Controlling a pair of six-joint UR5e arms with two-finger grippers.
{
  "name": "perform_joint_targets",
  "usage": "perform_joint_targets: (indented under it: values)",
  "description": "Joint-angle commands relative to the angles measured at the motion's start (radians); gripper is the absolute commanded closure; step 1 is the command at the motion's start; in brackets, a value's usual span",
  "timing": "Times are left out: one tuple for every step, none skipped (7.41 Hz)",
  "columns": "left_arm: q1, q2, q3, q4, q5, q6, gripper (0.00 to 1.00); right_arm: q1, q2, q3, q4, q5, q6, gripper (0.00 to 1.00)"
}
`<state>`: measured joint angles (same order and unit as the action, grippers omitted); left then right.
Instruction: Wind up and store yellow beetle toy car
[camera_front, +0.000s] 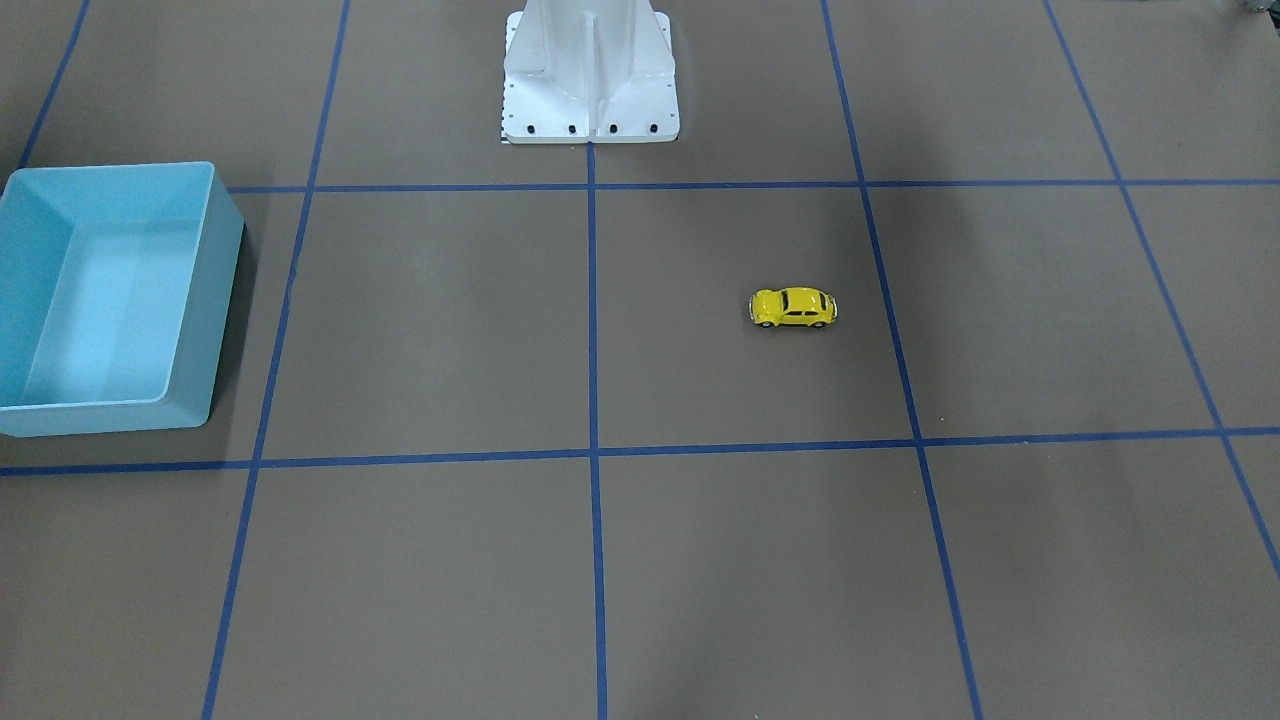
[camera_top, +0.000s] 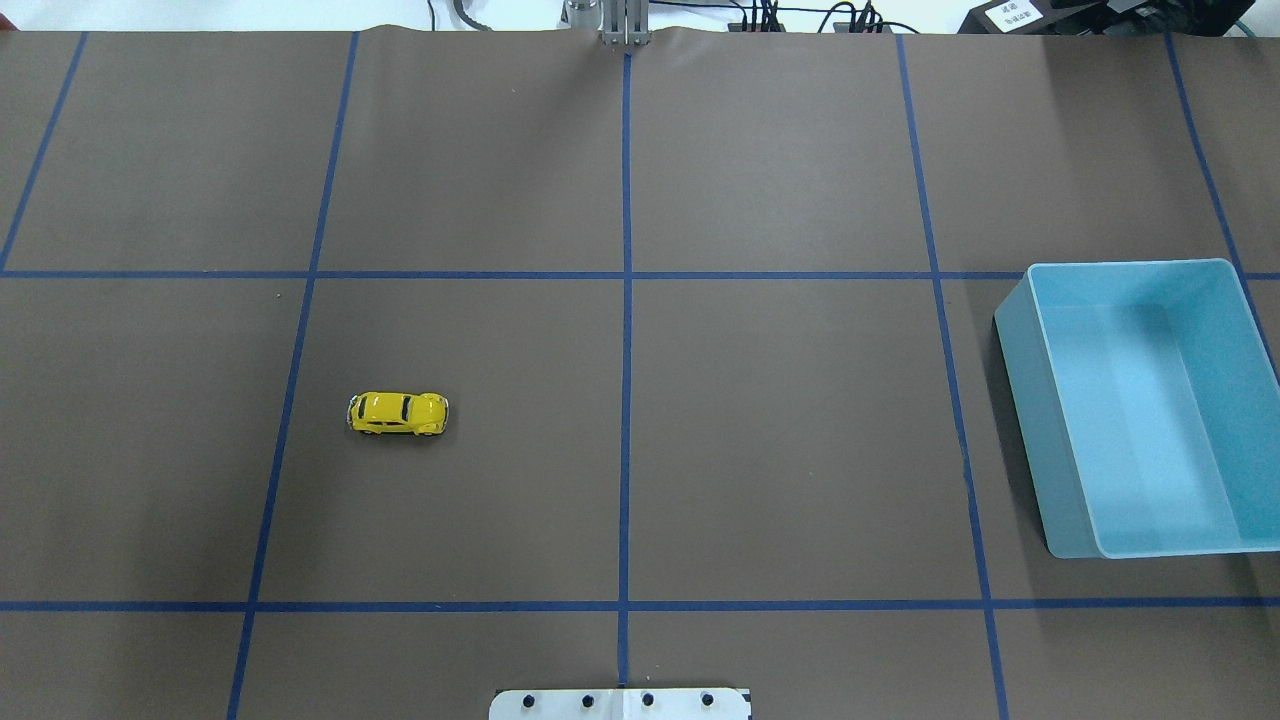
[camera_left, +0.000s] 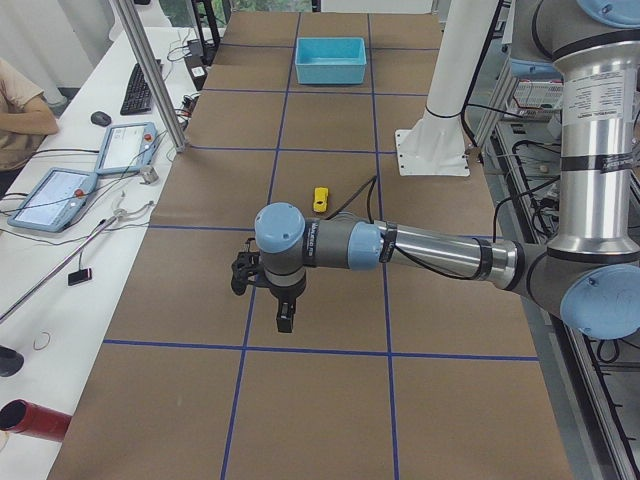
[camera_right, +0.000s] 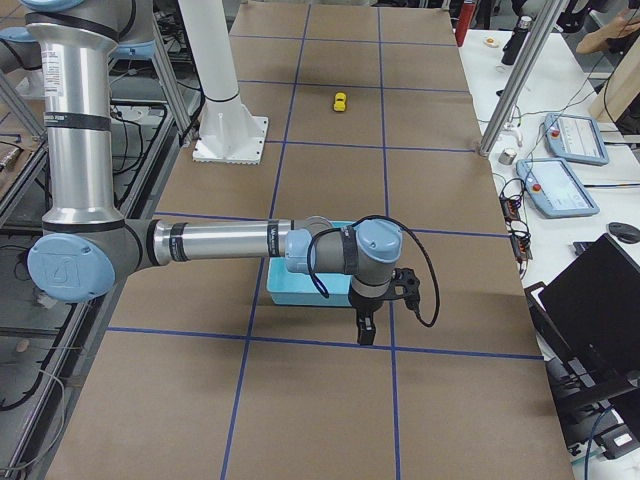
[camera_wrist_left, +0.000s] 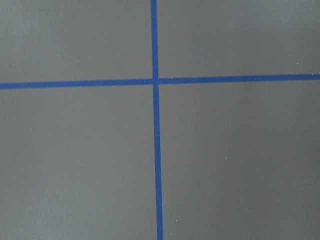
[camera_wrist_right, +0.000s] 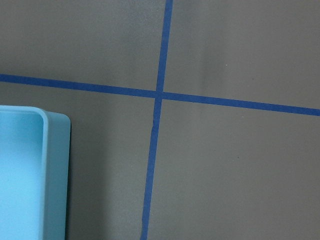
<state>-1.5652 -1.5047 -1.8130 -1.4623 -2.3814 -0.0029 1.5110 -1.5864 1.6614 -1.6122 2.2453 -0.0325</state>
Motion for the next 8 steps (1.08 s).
perform_joint_targets:
  values:
    - [0.005,-0.015,0.006,-0.022,0.001,-0.002,0.00,0.000,0.000,0.003,0.000,0.000,-0.001,0.00]
    - [0.026,-0.020,0.014,-0.055,0.001,-0.003,0.00,0.000,0.000,0.003,0.000,-0.001,-0.001,0.00]
    - [0.046,-0.029,0.014,-0.076,-0.001,0.000,0.00,0.000,0.000,0.003,0.000,0.000,-0.001,0.00]
    - [0.060,-0.040,-0.003,-0.104,-0.002,0.001,0.00,0.000,0.000,0.004,0.000,-0.001,-0.001,0.00]
    - [0.118,-0.064,-0.031,-0.127,0.001,0.001,0.00,0.005,-0.003,0.012,0.000,-0.001,-0.001,0.00]
    - [0.222,-0.163,-0.045,-0.116,0.011,0.000,0.00,0.008,-0.004,0.014,0.000,-0.001,-0.001,0.00]
    - [0.305,-0.249,-0.039,-0.116,0.017,-0.002,0.00,0.006,-0.004,0.014,0.000,-0.001,-0.001,0.00]
    - [0.377,-0.279,-0.057,-0.119,0.024,-0.002,0.00,0.008,-0.004,0.015,-0.002,-0.001,-0.001,0.00]
